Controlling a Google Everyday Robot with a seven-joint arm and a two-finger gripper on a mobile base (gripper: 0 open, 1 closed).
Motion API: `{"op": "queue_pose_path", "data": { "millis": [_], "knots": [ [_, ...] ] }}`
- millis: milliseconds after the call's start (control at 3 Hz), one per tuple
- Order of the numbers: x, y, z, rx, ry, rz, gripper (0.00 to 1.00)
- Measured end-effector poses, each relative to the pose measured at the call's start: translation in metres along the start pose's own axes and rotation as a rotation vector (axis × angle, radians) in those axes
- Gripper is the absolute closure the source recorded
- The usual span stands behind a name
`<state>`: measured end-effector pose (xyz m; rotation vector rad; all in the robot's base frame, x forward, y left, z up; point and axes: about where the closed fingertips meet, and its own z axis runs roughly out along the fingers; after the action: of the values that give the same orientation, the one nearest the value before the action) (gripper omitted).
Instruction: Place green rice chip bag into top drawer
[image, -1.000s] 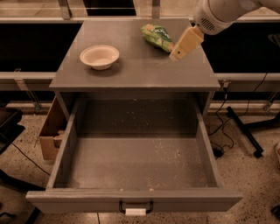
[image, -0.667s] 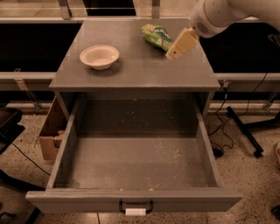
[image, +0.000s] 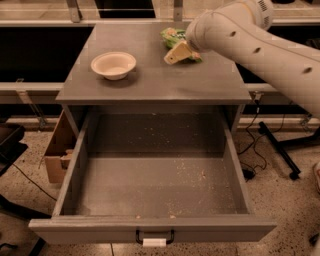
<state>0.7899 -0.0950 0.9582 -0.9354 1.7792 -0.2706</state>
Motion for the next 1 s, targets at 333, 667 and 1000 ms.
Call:
{"op": "queue_pose_path", "data": {
  "millis": [333, 667, 1000],
  "knots": [
    [-0.008, -0.013, 0.033, 0.046, -0.036, 0.015, 0.00],
    [-0.013, -0.019, 0.058, 0.064, -0.043, 0.021, 0.00],
    [-0.014, -0.017, 0.077, 0.059, -0.037, 0.032, 0.00]
  ]
}}
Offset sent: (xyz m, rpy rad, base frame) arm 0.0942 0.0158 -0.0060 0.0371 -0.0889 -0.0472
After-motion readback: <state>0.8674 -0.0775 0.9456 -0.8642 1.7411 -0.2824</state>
